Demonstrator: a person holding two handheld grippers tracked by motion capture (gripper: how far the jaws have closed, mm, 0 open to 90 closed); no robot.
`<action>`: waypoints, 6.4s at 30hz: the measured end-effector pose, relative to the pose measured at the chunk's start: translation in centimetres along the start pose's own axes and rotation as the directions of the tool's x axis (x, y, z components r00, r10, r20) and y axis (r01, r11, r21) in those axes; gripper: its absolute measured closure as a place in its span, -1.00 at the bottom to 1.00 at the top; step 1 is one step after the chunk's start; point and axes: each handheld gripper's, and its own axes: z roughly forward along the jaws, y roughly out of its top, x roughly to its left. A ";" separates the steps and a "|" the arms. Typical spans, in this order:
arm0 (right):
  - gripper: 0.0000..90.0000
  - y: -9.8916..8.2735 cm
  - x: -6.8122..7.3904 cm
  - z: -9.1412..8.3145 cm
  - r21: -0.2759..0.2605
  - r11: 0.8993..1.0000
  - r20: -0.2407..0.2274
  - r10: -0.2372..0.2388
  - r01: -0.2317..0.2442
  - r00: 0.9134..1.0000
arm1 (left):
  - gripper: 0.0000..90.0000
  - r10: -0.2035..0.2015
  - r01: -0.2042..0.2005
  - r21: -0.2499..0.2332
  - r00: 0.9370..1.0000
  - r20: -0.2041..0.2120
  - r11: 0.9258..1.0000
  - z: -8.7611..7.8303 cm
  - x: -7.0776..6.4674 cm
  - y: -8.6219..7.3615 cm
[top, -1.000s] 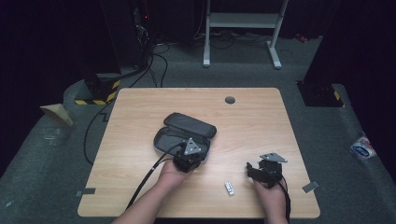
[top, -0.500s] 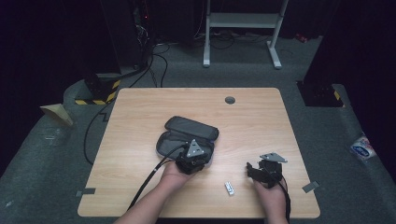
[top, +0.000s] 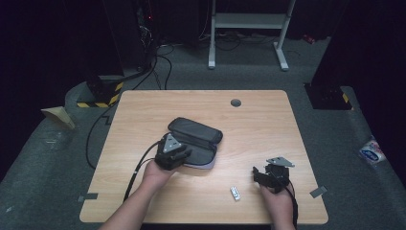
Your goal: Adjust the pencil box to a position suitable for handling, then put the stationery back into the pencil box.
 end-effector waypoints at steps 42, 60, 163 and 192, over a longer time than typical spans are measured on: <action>-0.01 1.2 3.1 -2.9 -0.131 0.990 -0.109 -0.070 0.055 0.992 | 0.63 -0.114 0.114 -0.010 0.994 -0.001 0.993 -3.9 0.5 -7.0; 0.06 0.4 6.8 -3.3 -0.157 0.976 -0.188 -0.177 0.149 0.966 | 0.41 -0.075 0.077 -0.080 0.997 0.032 0.994 -5.6 -0.1 -7.1; 0.60 -3.0 8.5 -4.4 -0.065 0.960 -0.238 -0.279 0.272 0.930 | -0.52 -0.208 0.248 0.113 0.936 -0.282 0.962 -6.9 8.0 -11.6; 0.60 -2.0 7.0 -3.4 -0.098 0.970 -0.202 -0.237 0.221 0.950 | -0.51 -0.214 0.253 0.109 0.935 -0.284 0.961 -6.8 7.9 -11.5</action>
